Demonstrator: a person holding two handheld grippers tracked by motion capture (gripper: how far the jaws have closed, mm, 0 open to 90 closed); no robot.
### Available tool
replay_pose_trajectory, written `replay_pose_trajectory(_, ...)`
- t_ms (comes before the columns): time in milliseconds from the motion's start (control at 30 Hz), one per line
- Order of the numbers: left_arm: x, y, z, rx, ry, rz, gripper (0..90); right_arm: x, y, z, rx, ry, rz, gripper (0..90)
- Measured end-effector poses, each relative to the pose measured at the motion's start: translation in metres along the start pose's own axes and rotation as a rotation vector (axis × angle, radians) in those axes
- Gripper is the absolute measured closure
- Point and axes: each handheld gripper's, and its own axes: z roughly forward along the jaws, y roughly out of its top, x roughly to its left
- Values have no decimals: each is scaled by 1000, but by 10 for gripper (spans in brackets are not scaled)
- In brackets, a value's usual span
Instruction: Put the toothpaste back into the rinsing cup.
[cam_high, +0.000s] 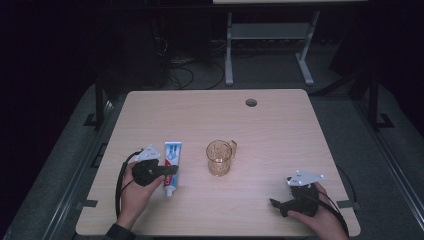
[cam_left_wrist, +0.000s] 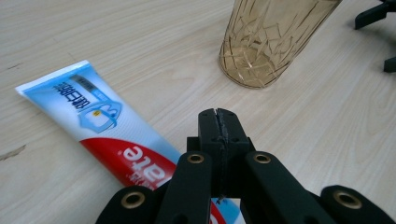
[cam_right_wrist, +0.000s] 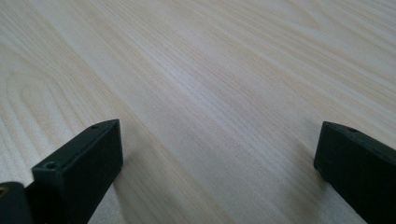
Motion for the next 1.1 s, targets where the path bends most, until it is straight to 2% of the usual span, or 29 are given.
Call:
replay_pose_trajectory(167, -1, 4, 11, 11, -8, 7, 900, 0, 0, 0, 0, 0, 0, 5)
replay_pose_trajectory(433, 2, 3, 30, 62, -9, 8, 900, 0, 0, 0, 0, 0, 1, 5)
replay_pose_trajectory(933, 2, -4, 40, 149, 18, 16, 900, 0, 0, 0, 0, -1, 1, 5)
replay_pose_trajectory(1100, 3, -5, 39, 158, 26, 5, 900, 0, 0, 0, 1, -1, 1, 5)
